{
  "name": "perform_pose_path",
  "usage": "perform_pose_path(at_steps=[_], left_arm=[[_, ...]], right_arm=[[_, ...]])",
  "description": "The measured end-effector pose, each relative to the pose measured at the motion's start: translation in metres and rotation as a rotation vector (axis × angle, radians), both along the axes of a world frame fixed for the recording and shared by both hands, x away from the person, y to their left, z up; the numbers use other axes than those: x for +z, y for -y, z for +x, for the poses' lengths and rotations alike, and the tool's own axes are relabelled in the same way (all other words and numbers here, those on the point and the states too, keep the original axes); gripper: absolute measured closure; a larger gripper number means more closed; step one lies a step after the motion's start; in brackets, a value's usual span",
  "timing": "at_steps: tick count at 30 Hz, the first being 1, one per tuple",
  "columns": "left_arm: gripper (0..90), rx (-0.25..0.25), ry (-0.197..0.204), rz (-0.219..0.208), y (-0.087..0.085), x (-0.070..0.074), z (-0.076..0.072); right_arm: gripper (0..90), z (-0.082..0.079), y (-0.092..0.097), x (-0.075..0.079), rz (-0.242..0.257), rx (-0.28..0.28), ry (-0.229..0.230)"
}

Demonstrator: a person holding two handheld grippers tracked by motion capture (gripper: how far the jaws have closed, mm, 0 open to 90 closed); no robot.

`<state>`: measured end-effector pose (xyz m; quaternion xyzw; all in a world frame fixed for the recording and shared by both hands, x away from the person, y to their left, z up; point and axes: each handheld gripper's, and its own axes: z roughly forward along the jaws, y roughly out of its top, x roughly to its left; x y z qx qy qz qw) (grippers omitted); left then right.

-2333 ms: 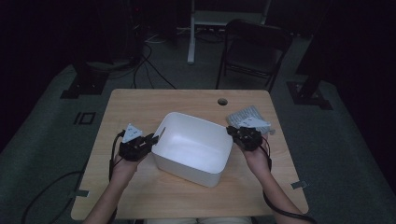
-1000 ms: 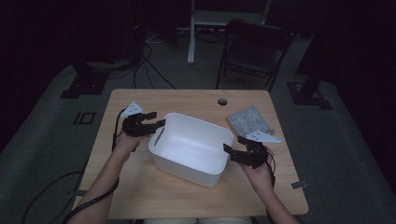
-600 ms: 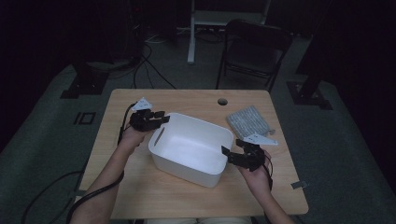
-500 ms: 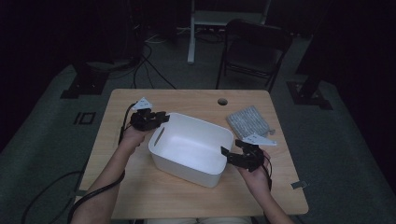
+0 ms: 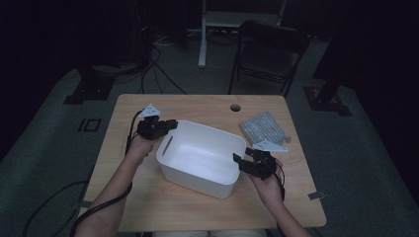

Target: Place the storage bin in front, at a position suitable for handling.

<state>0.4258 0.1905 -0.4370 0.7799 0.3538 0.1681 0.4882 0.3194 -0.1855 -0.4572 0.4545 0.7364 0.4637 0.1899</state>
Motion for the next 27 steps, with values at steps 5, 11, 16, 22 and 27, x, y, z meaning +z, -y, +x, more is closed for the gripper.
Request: perform_pose_path(at_steps=[5,11,16,22,27], left_arm=[[80.8,0.011,0.000,-0.003,-0.004,0.002,-0.008],[82.5,0.025,0.002,-0.011,-0.009,0.004,-0.019],[82.1,0.050,0.010,0.015,-0.007,0.005,-0.027],[81.7,0.077,-0.006,0.013,-0.008,0.006,-0.039],[81.4,0.086,-0.012,0.023,-0.006,0.007,-0.046]], right_arm=[[50.2,0.005,0.000,0.003,-0.020,-0.010,0.004],[56.7,0.010,-0.001,0.005,-0.056,-0.029,0.019],[62.2,0.016,-0.001,0.008,-0.084,-0.045,0.019],[67.0,0.026,0.000,0.010,-0.098,-0.042,0.004],[68.5,0.031,0.002,0.011,-0.088,-0.037,-0.012]])
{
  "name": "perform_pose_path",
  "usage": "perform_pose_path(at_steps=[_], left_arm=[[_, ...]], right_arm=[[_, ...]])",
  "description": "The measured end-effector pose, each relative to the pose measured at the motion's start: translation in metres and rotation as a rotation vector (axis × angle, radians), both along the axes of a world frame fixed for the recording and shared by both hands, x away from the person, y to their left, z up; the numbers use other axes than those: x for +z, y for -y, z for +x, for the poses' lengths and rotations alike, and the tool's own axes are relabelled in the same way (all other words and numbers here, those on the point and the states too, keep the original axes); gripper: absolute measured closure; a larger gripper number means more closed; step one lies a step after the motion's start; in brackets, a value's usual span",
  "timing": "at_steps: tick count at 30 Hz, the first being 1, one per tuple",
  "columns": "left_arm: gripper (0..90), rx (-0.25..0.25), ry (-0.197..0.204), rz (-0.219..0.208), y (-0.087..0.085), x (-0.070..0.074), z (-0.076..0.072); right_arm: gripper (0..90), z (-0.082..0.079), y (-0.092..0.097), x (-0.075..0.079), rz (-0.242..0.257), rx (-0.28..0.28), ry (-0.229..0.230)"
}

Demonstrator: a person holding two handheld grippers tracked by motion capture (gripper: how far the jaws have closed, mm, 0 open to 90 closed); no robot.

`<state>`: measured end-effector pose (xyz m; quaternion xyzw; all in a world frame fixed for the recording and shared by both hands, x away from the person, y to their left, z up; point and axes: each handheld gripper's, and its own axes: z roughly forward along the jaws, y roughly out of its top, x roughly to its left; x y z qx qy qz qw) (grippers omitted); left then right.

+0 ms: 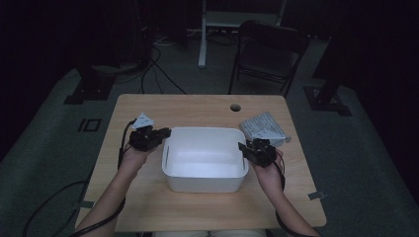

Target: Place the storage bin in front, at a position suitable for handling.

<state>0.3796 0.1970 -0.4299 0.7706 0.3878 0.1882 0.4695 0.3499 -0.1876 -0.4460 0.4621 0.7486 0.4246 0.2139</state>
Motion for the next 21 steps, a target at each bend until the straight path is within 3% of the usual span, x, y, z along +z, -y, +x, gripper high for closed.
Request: perform_pose_path(at_steps=[3,4,6,8,13,16,21], left_arm=[[81.5,0.003,0.007,-0.002,0.000,0.000,0.000],[81.4,-0.001,0.007,-0.001,0.001,0.000,0.001],[72.0,-0.004,0.043,-0.003,0.003,-0.002,0.002],[71.3,-0.020,0.050,-0.015,0.005,-0.003,0.005],[68.1,-0.038,0.030,-0.005,0.010,-0.007,0.016],[69.8,-0.046,0.014,0.002,0.012,-0.010,0.020],[79.6,-0.037,0.005,0.001,0.012,-0.011,0.021]], right_arm=[[67.0,0.001,0.001,0.000,0.011,0.007,-0.013],[61.2,0.002,0.003,0.001,0.035,0.018,-0.027],[55.5,-0.001,0.005,0.002,0.052,0.027,-0.024],[53.4,-0.007,0.007,0.005,0.058,0.022,-0.013],[50.4,-0.023,0.014,0.011,0.077,0.008,0.017],[50.7,-0.030,0.016,0.010,0.079,0.016,0.011],[61.0,-0.032,0.013,0.007,0.047,0.020,0.001]])
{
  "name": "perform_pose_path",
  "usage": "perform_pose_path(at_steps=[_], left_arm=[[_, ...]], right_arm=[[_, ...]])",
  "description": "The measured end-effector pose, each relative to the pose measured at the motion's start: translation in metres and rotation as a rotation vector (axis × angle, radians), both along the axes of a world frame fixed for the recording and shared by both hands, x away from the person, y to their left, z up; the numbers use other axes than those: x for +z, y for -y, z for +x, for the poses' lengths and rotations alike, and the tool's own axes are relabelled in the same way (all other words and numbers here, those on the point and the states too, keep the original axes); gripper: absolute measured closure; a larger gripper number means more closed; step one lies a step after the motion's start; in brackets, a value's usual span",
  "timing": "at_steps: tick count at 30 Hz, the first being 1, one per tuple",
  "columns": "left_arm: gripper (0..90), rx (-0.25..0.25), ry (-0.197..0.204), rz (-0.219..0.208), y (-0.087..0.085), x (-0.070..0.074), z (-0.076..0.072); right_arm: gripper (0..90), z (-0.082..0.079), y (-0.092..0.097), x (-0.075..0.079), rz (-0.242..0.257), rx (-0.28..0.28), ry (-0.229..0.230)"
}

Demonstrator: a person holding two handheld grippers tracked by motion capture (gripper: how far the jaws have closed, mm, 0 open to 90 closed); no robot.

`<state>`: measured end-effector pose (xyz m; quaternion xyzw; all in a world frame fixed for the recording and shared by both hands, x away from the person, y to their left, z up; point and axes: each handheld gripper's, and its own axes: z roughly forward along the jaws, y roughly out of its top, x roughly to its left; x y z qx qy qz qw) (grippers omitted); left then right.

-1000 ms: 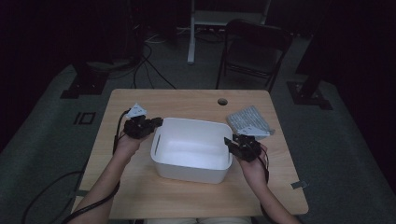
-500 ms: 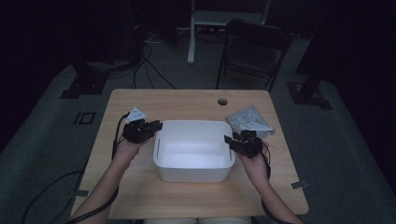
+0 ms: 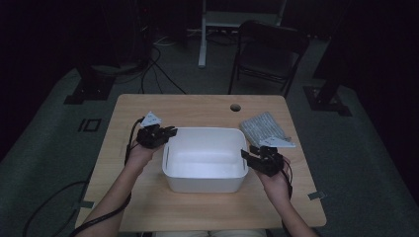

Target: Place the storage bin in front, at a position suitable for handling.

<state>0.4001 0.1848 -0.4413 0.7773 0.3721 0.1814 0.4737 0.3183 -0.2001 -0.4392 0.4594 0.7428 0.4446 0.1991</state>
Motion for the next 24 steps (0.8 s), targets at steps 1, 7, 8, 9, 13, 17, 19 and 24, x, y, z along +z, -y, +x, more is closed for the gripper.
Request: perform_pose_path(at_steps=[1,7,8,9,13,17,19,24], left_arm=[[79.6,-0.002,-0.001,0.001,0.000,0.000,0.000],[81.0,0.018,0.007,0.032,-0.001,0.003,-0.005],[81.0,0.022,0.008,0.026,-0.002,0.002,-0.006],[81.0,0.022,0.010,0.023,-0.003,0.002,-0.007],[80.7,0.024,0.012,-0.003,-0.007,0.000,-0.013],[80.2,0.024,0.017,0.015,-0.009,0.001,-0.020],[79.8,0.023,0.013,0.010,-0.010,0.001,-0.023],[79.0,0.022,0.014,0.004,-0.013,0.001,-0.032]], right_arm=[[61.5,0.001,0.000,0.000,-0.007,0.002,0.000],[71.7,0.006,-0.006,0.001,-0.029,0.002,0.011],[73.7,0.006,-0.007,0.002,-0.035,-0.004,0.018],[75.6,0.007,-0.007,0.003,-0.041,-0.005,0.028],[81.0,0.014,-0.008,0.009,-0.052,-0.012,0.033],[82.1,0.021,-0.011,0.010,-0.067,-0.014,0.029],[82.8,0.026,-0.011,0.010,-0.063,-0.015,0.026],[84.6,0.035,-0.013,0.011,-0.069,-0.018,0.021]])
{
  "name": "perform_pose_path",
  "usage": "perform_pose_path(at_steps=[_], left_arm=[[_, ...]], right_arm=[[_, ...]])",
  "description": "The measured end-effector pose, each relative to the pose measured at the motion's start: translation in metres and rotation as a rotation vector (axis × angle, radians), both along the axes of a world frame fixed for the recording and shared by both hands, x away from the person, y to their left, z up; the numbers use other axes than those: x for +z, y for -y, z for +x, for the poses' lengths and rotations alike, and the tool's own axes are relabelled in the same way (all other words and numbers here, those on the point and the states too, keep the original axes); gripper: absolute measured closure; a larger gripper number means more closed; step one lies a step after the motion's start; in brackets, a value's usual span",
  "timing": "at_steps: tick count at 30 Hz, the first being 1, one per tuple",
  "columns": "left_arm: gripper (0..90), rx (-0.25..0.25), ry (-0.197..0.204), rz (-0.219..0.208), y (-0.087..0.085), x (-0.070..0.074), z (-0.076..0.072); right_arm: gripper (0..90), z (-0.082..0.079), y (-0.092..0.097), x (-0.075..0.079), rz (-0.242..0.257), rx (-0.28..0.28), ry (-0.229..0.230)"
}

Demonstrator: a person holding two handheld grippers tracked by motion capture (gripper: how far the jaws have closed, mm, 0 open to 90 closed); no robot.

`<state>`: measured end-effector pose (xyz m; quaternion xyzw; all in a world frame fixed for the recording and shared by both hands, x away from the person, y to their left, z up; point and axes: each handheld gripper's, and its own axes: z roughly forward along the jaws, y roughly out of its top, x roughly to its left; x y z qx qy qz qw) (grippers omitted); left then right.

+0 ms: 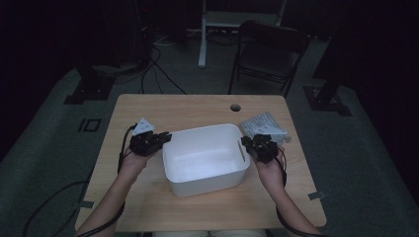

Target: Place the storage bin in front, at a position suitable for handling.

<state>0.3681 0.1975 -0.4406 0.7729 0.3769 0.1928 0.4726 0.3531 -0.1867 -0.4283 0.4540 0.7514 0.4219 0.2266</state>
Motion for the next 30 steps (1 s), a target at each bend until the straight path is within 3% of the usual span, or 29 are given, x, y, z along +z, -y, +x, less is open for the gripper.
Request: perform_pose_path(at_steps=[7,9,11,15,21,26,30], left_arm=[[77.4,0.007,0.011,0.001,-0.001,0.000,-0.007],[76.7,0.014,0.029,0.011,-0.001,0.000,-0.008],[69.9,0.015,0.018,0.004,-0.003,0.000,-0.008],[64.7,0.003,-0.007,-0.011,-0.006,-0.001,-0.007],[64.5,-0.008,-0.013,0.021,0.000,-0.001,-0.009],[71.2,0.012,-0.007,0.038,0.003,0.000,-0.010],[74.2,0.026,-0.016,0.023,0.002,0.002,-0.012]], right_arm=[[83.5,0.005,0.000,0.001,0.017,0.007,-0.011],[71.2,0.001,0.002,0.001,0.034,0.016,-0.009],[67.3,-0.004,0.003,0.000,0.036,0.024,-0.015],[63.7,-0.011,0.009,-0.005,0.045,0.027,-0.039],[65.9,-0.021,0.009,-0.014,0.034,0.056,-0.072],[76.6,-0.025,0.006,-0.015,0.004,0.034,-0.053],[79.2,-0.022,0.003,-0.014,-0.026,0.025,-0.048]])
